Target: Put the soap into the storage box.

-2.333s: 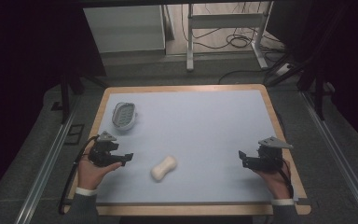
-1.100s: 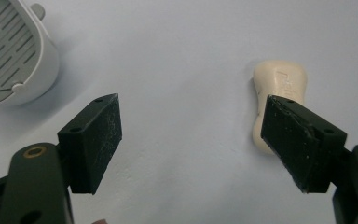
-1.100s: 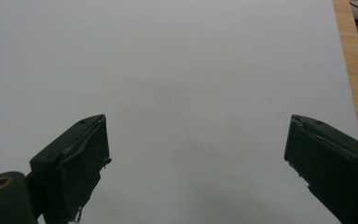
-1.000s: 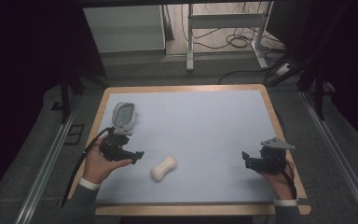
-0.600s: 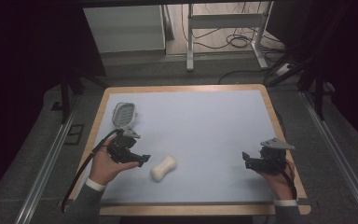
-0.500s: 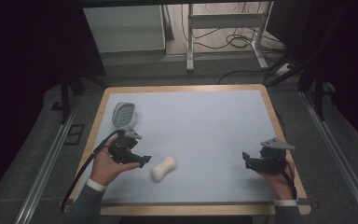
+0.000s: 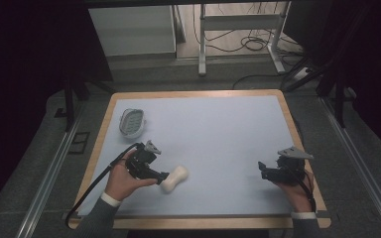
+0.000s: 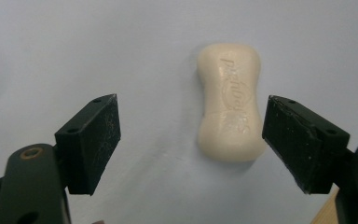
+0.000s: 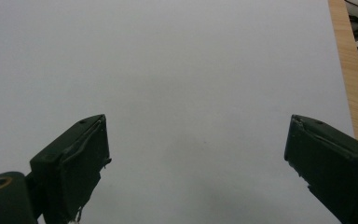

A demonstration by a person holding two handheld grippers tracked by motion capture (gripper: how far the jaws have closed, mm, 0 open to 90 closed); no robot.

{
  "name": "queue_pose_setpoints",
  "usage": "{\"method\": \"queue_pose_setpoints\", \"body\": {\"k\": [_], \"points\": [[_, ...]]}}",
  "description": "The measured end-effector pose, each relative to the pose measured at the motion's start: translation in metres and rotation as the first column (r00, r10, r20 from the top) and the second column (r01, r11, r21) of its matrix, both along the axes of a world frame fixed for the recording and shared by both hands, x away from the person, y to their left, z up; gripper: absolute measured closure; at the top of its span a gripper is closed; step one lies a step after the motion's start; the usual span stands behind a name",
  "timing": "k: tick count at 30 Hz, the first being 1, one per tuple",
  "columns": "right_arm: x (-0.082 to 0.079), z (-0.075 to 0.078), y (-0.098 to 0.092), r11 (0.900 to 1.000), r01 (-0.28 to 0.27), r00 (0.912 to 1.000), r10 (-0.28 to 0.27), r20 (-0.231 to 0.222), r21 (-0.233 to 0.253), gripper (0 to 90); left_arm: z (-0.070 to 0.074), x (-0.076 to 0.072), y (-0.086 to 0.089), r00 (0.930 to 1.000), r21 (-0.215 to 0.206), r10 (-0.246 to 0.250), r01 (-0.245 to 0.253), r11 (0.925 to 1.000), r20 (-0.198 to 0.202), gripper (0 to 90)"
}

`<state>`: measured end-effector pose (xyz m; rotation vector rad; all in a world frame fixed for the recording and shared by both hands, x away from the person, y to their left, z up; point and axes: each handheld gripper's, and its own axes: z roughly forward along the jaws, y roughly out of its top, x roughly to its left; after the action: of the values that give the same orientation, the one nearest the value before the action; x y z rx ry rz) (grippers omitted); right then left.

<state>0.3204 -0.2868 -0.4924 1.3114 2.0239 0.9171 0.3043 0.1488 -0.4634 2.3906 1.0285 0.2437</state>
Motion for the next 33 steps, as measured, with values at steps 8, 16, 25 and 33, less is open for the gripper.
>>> {"method": "queue_pose_setpoints", "body": {"k": [8, 16, 25, 33], "points": [[0.0, -0.001, 0.0, 1.0, 0.003, 1.0, -0.003, -0.002, -0.005, 6.3, -0.007, 0.0, -0.016, 0.9994, 0.023, -0.027, 0.028, 0.9994, -0.02, 20.0], [0.0, -0.001, -0.002, 1.0, 0.007, 1.0, -0.007, -0.001, -0.011, 6.3, -0.018, 0.0, -0.032, 0.9981, 0.045, -0.046, 0.048, 0.9978, -0.041, 21.2], [0.0, -0.002, -0.001, 1.0, 0.01, 0.9999, -0.01, -0.003, -0.014, 6.3, -0.028, 0.003, -0.039, 0.9963, 0.07, -0.053, 0.057, 0.9959, -0.068, 24.4], [0.0, -0.003, -0.001, 1.0, 0.009, 1.0, -0.009, -0.003, -0.021, 6.3, -0.036, 0.005, -0.044, 0.9938, 0.074, -0.058, 0.065, 0.9952, -0.095, 28.8]]}}
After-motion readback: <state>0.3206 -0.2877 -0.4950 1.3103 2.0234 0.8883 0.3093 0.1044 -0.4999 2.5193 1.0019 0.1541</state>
